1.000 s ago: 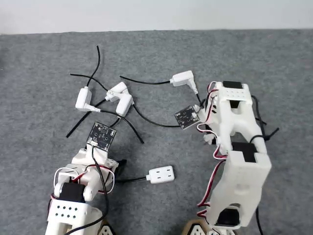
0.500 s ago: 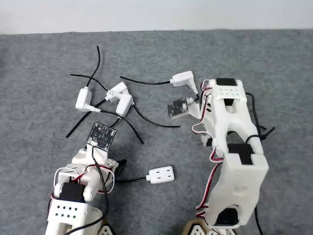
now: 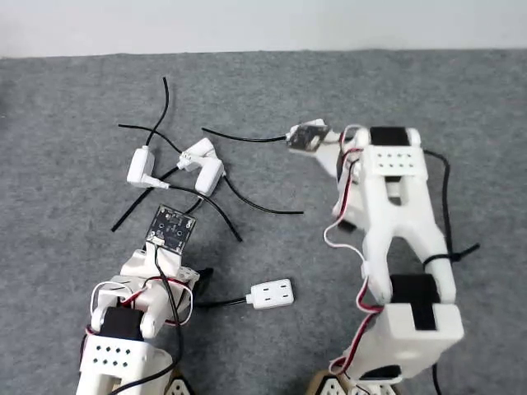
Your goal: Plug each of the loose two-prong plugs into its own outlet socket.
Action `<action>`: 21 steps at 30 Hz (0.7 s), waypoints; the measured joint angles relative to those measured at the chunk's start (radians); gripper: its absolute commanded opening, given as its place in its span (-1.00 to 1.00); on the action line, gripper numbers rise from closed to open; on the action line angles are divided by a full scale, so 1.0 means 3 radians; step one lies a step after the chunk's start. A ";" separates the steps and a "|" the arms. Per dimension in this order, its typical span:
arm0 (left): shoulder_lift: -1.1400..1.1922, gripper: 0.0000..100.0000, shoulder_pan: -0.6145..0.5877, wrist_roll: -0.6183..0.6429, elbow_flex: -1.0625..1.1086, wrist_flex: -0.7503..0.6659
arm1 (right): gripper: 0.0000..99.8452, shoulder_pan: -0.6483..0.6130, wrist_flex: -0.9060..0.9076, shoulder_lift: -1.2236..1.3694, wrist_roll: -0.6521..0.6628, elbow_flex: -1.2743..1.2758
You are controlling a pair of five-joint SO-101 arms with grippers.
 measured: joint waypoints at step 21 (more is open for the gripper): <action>0.0000 -0.43 0.0000 0.0000 0.0000 -0.0005 | -0.97 -0.0010 -0.1821 -0.0675 0.1013 0.2327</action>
